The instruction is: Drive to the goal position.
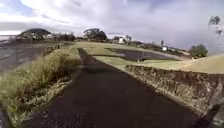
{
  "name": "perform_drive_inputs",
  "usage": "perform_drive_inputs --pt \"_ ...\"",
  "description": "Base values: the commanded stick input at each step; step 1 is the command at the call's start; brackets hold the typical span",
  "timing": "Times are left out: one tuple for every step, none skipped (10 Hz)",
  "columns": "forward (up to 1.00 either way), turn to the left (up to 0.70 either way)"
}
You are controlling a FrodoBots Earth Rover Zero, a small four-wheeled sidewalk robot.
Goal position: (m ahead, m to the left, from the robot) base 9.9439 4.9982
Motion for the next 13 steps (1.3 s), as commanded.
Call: perform_drive_inputs --pt "0.50 0.00" --pt "0.50 0.00" --pt "0.50 0.00" --pt "0.50 0.00" --pt "0.50 0.00" --pt "0.50 0.00" --pt "0.50 0.00" --pt "0.50 0.00" --pt "0.50 0.00" --pt "0.50 0.00" --pt "0.50 0.00" --pt "0.50 0.00" --pt "0.50 0.00"
